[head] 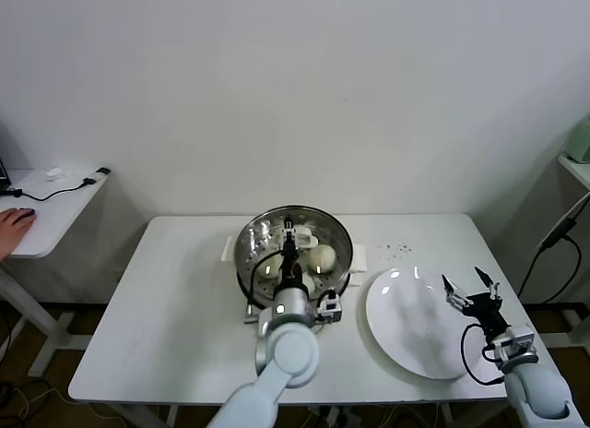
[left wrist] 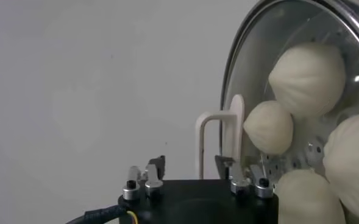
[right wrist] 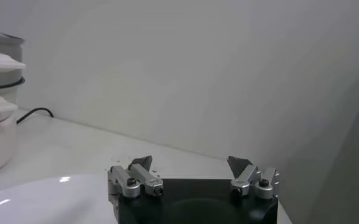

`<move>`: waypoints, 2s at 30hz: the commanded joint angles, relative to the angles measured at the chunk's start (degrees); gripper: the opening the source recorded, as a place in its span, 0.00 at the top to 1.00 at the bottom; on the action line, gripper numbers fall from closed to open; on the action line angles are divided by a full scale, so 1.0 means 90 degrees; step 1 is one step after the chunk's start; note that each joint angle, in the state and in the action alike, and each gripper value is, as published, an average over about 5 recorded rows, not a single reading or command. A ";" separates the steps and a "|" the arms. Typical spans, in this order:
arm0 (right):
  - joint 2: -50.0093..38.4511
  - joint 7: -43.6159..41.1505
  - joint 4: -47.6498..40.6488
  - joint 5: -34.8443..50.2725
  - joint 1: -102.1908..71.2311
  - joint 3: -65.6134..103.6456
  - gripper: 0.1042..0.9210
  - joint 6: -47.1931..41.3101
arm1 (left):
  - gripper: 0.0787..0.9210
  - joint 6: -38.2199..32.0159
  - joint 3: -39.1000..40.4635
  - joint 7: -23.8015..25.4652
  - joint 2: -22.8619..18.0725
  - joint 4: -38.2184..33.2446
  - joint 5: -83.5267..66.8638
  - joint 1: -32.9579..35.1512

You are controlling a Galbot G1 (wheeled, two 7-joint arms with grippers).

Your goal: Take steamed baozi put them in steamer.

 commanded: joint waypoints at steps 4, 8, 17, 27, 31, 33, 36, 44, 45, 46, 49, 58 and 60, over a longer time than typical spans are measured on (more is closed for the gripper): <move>-0.0007 0.0044 0.0102 0.0000 0.0015 0.0001 0.12 -0.0107 | 0.27 0.0314 -0.0073 -0.0068 0.1142 -0.1783 -0.0784 0.0752; 0.0000 0.0096 0.0301 -0.0007 -0.0018 -0.0006 0.12 -0.0353 | 0.15 0.0044 -0.0518 -0.0678 0.1677 -0.2296 -0.1821 0.1195; 0.0087 -0.0069 0.0888 0.0102 -0.0191 0.0043 0.12 -0.1019 | 0.12 -0.1957 -0.2651 -0.2615 0.1925 -0.2861 -0.4965 0.2700; 0.0418 -0.0049 0.1354 0.0086 -0.0514 0.0098 0.12 -0.1025 | 0.12 -0.4700 -0.5768 -0.2400 0.0723 -0.2753 -0.9686 0.4518; 0.0490 -0.0052 0.1483 0.0054 -0.0580 0.0045 0.12 -0.0964 | 0.12 -0.5037 -0.6310 -0.1943 0.0201 -0.2585 -1.1082 0.4927; 0.0499 -0.0056 0.1532 0.0058 -0.0598 0.0023 0.12 -0.0924 | 0.12 -0.5082 -0.6412 -0.1815 0.0005 -0.2533 -1.1470 0.5067; 0.0507 -0.0063 0.1606 0.0069 -0.0624 0.0013 0.12 -0.0884 | 0.12 -0.5098 -0.6503 -0.1702 -0.0218 -0.2414 -1.1716 0.5164; 0.0456 -0.0145 0.1704 0.0090 -0.0754 0.0076 0.12 -0.0845 | 0.12 -0.5185 -0.6538 -0.1432 -0.0472 -0.2160 -1.1574 0.5273; 0.0460 -0.0157 0.1713 0.0096 -0.0779 0.0092 0.12 -0.0824 | 0.12 -0.5226 -0.6530 -0.1381 -0.0500 -0.2159 -1.1521 0.5311; 0.0465 -0.0166 0.1721 0.0107 -0.0806 0.0109 0.12 -0.0801 | 0.12 -0.5277 -0.6516 -0.1331 -0.0522 -0.2159 -1.1465 0.5348; 0.0481 -0.0173 0.1713 0.0157 -0.0860 0.0157 0.12 -0.0741 | 0.12 -0.5335 -0.6462 -0.1248 -0.0559 -0.2200 -1.1337 0.5399; 0.0498 -0.0164 0.1685 0.0224 -0.0901 0.0197 0.12 -0.0578 | 0.12 -0.5315 -0.6362 -0.1241 -0.0618 -0.2430 -1.0975 0.5373; 0.0515 -0.0162 0.1698 0.0230 -0.0893 0.0202 0.12 -0.0575 | 0.12 -0.5311 -0.6337 -0.1232 -0.0623 -0.2482 -1.0905 0.5385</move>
